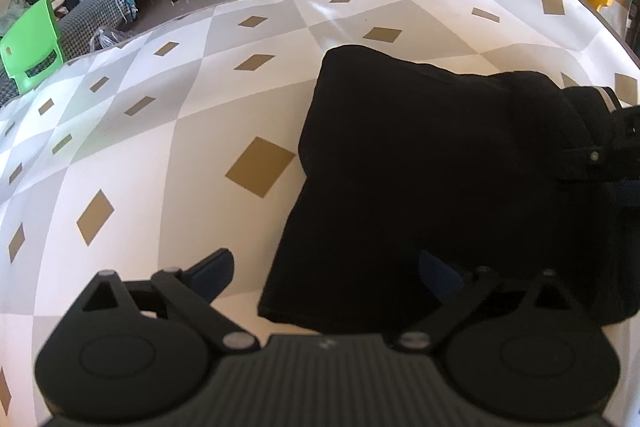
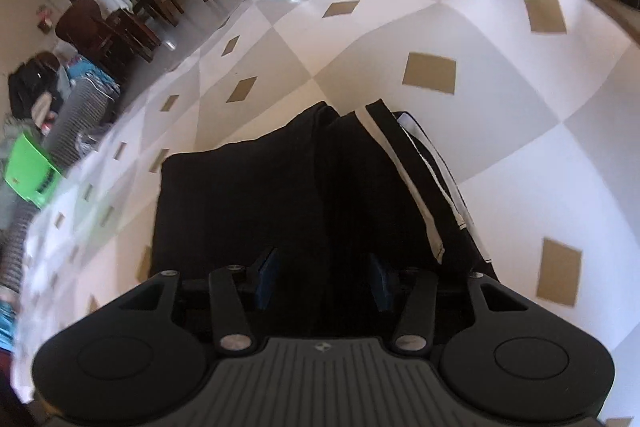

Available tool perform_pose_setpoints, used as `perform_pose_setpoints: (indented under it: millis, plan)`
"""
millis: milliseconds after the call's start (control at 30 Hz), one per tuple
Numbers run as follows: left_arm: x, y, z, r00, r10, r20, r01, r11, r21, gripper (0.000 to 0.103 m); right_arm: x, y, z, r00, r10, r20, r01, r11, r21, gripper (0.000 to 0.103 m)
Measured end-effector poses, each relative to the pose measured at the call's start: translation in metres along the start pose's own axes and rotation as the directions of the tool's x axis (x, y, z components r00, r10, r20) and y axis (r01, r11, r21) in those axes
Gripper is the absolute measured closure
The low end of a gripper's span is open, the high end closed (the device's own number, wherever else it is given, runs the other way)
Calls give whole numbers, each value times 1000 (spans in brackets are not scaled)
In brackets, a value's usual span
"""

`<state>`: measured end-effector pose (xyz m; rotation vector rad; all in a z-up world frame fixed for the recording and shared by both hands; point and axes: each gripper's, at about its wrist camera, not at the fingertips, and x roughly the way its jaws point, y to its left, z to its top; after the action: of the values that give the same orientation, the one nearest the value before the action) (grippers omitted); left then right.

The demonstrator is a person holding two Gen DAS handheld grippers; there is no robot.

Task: Fold clothes
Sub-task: 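Lower the bundle onto the table and open both grippers, then withdraw both open grippers from the placed black bundle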

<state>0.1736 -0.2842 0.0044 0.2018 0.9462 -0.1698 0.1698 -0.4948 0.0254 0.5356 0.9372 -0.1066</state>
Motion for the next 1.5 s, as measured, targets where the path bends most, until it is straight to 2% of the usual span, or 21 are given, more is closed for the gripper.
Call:
perform_pose_setpoints:
  millis: [200,400,633,833,1033,1500]
  plan:
    - [-9,-5,-3,1000,3,-1,-3,1000,28,2,-1,4,-2,995,-100,4,100,993,-55,55]
    - [-22,-6,-5,1000,8,1,-8,999,43,2,-8,5,-2,992,-123,-17,123,992,-14,49]
    - [-47,-3,-10,999,-28,14,28,999,35,2,-23,16,-8,975,-222,30,223,974,-49,48]
    - [-64,-4,-18,999,-48,21,47,998,46,0,-30,19,-18,972,-232,24,233,972,-45,48]
    - [-76,-5,-26,998,-61,26,60,997,49,0,-31,24,-26,970,-243,-17,241,967,-79,48]
    - [-95,-8,-37,995,-92,34,90,995,44,0,-49,24,-29,968,-250,-13,249,965,-83,48]
